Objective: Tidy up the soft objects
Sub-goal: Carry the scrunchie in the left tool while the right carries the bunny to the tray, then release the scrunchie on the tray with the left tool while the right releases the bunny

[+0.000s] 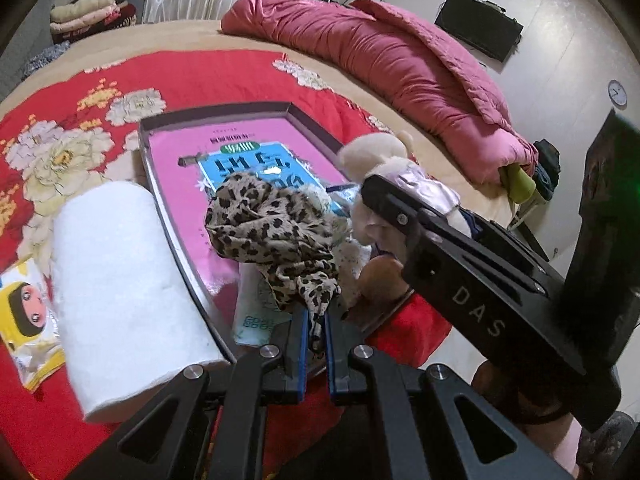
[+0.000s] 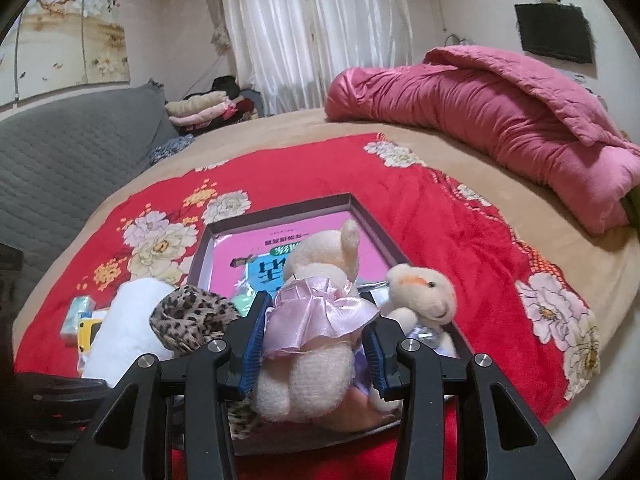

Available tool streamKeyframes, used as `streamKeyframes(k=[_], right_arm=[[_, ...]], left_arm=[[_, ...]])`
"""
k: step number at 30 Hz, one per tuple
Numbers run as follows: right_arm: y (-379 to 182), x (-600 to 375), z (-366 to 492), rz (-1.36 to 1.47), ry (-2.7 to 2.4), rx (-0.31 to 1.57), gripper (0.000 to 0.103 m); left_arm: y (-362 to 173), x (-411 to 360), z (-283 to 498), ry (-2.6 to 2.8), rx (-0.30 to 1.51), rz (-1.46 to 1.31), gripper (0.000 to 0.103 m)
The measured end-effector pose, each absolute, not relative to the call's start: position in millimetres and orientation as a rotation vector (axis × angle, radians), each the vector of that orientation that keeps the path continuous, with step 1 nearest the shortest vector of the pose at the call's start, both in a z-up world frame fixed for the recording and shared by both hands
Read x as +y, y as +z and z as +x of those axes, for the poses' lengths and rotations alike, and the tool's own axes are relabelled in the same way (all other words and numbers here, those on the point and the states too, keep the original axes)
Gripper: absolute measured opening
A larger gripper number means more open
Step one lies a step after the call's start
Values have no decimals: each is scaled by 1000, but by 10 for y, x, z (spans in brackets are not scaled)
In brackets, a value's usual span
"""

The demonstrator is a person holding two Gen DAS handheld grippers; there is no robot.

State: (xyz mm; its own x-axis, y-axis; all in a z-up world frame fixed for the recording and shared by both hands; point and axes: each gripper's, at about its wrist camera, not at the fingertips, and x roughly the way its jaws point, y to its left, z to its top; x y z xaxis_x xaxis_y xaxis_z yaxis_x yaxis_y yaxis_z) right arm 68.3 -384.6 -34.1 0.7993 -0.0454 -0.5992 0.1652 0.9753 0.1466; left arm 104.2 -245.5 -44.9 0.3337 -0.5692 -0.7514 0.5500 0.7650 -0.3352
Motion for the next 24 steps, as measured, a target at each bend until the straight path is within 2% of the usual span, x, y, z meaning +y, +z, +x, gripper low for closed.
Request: streamKeyframes(k=[24], right_arm=[[-614, -3810, 946, 184, -124, 779, 52]], left_arm=[[-609, -2451, 1035, -734, 1010, -36, 7]])
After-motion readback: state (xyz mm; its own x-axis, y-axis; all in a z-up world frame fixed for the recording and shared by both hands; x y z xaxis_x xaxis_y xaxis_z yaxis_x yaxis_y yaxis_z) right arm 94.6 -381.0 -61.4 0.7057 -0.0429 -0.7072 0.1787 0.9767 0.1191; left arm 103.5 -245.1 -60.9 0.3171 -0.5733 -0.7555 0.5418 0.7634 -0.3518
